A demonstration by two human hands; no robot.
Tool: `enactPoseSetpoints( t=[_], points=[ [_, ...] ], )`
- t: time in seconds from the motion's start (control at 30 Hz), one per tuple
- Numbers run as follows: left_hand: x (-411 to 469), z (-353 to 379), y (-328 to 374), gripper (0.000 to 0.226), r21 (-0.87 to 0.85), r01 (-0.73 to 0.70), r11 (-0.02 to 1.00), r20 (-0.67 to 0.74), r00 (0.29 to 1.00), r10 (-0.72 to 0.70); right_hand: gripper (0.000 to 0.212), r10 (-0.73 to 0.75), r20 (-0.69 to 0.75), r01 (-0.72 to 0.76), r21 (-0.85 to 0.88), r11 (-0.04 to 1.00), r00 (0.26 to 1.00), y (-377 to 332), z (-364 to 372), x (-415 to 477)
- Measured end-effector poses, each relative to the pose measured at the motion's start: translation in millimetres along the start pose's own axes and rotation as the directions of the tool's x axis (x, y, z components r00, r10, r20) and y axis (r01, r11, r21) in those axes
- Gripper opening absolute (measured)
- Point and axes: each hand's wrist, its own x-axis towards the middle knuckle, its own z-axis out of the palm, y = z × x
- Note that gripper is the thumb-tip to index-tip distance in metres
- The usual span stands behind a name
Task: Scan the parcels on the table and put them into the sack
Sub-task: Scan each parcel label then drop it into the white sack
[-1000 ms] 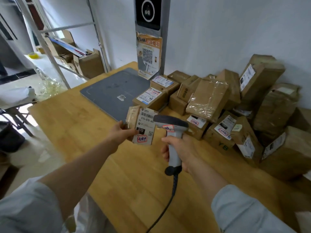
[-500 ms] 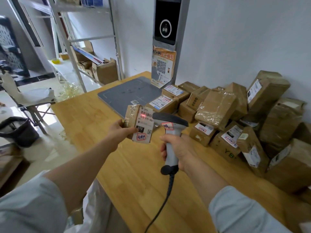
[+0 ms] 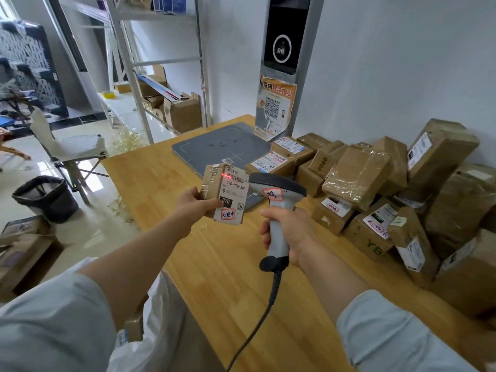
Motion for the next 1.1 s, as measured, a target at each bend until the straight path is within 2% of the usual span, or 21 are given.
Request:
enactPoseSetpoints(
  t=[0.37,0.5,0.6,0.7,0.8,0.9,0.93,1.0,1.1],
  points=[
    [-7.6,-23.5,-8.9,0.041,-0.044,0.041,0.998,-0.032,0.999,-0.042,0.010,-0.028,0.063,0.031,-0.043,0.999,0.998,1.5,19.7,-3.1],
    [-18.5,-44.5,-21.0,0.042,-0.224,0.131,0.966,-0.132,0.978,-0.164,0.012,-0.029,0.160,0.041,-0.073,0.997,0.987,5.6,35.2,-3.7],
    [-30.1,-78.1,-43.2,0.042,-0.394,0.171,0.903,-0.303,0.903,-0.303,0.011,0.003,0.232,0.022,-0.106,0.994,0.973,13.9,55.4,-3.4],
    [-43.7,-122.3,-75.8,0.050,-0.467,0.215,0.858,-0.419,0.801,-0.429,0.010,0.072,0.299,-0.038,-0.119,0.992,0.951,25.4,81.8,-1.7],
    [-58.9,-160.1,-123.8,0.057,-0.569,0.331,0.753,-0.411,0.679,-0.608,0.010,0.170,0.351,-0.125,-0.148,0.981,0.921,42.3,109.1,-0.3],
    [-70.3,-178.1,-171.4,0.066,-0.625,0.422,0.657,-0.365,0.586,-0.724,0.009,0.262,0.371,-0.197,-0.203,0.959,0.891,63.3,131.8,2.1],
    [-74.7,-179.7,-180.5,0.061,-0.646,0.429,0.631,-0.355,0.563,-0.746,0.010,0.286,0.374,-0.214,-0.222,0.951,0.882,69.7,138.5,3.5],
    [-79.9,-180.1,-193.5,0.047,-0.639,0.465,0.613,-0.331,0.553,-0.765,0.011,0.321,0.374,-0.238,-0.252,0.938,0.870,82.2,150.6,8.0],
    [-78.5,-185.0,-204.3,0.040,-0.674,0.455,0.583,-0.315,0.537,-0.782,0.012,0.352,0.374,-0.254,-0.287,0.924,0.858,95.5,163.1,15.9]
  ],
)
